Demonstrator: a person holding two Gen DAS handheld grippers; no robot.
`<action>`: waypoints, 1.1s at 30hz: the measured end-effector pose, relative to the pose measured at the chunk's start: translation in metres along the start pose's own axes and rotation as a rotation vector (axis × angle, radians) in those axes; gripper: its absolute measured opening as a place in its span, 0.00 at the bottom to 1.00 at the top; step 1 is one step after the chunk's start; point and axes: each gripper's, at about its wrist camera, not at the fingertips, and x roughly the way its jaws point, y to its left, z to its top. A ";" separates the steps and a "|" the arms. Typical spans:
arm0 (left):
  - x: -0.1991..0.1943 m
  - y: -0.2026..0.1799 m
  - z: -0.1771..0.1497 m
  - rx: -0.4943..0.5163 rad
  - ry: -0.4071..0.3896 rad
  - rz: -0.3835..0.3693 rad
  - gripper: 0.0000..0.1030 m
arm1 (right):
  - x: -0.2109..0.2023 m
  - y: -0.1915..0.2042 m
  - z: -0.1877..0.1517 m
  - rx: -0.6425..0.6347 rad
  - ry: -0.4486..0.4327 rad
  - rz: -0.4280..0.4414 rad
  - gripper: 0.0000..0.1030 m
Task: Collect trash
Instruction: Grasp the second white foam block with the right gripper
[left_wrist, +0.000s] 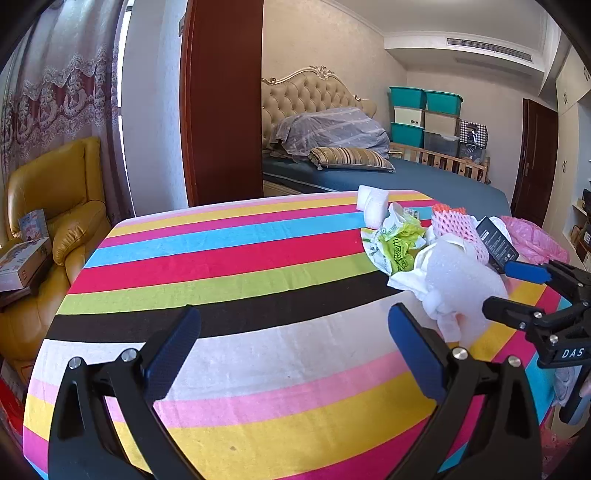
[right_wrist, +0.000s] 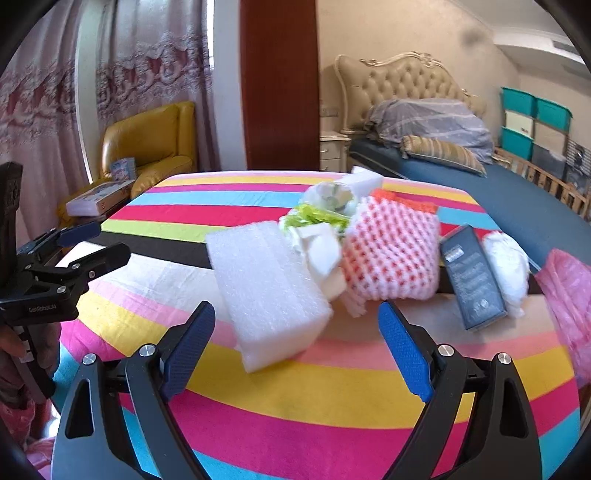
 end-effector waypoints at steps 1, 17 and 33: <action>0.000 0.001 0.000 -0.003 0.001 0.000 0.96 | 0.001 0.003 0.002 -0.029 0.000 0.004 0.82; -0.001 0.003 -0.002 -0.017 0.023 0.003 0.96 | -0.002 0.005 -0.001 -0.075 0.016 0.049 0.52; 0.010 -0.055 0.007 0.029 0.076 -0.129 0.96 | -0.064 -0.055 -0.019 0.032 -0.071 -0.113 0.52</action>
